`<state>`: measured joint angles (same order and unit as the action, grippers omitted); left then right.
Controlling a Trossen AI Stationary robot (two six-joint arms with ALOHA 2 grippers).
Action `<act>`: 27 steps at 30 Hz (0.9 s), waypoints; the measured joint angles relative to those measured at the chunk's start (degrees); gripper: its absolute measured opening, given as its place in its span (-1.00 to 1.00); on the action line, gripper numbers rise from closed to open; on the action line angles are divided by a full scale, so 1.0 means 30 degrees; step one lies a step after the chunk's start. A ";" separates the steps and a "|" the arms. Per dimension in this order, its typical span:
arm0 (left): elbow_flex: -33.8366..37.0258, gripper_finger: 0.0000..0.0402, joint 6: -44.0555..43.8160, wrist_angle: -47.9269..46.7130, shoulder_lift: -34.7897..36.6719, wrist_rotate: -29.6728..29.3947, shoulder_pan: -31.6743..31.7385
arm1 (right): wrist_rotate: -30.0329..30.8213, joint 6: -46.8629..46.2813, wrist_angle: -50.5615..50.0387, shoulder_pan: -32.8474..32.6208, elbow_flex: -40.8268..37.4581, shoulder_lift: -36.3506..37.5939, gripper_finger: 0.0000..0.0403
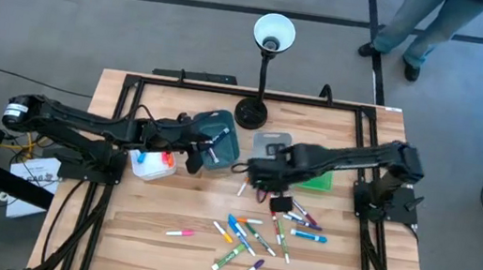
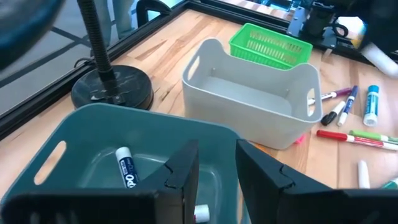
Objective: Pick & Place Markers
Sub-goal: Put the yellow highlighter pen into the green bin
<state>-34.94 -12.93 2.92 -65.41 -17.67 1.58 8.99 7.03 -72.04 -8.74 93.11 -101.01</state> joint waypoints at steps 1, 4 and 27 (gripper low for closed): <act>0.0000 -0.49 0.0000 0.0021 0.0000 0.0007 -0.0079 | -0.0001 -0.0217 0.0036 0.0236 -0.0640 0.0600 -0.79; 0.0000 -0.49 0.0006 0.0036 0.0000 0.0007 -0.0262 | 0.0007 -0.1274 0.0028 0.1133 -0.2758 0.2557 -0.80; 0.0000 -0.49 0.0080 0.0699 0.0000 -0.0015 -0.0284 | 0.0836 0.0046 0.5303 0.8349 -1.3948 0.5918 -0.81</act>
<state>-34.94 -12.69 5.02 -65.41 -17.72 0.73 11.50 7.17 -56.14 16.30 51.27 -83.25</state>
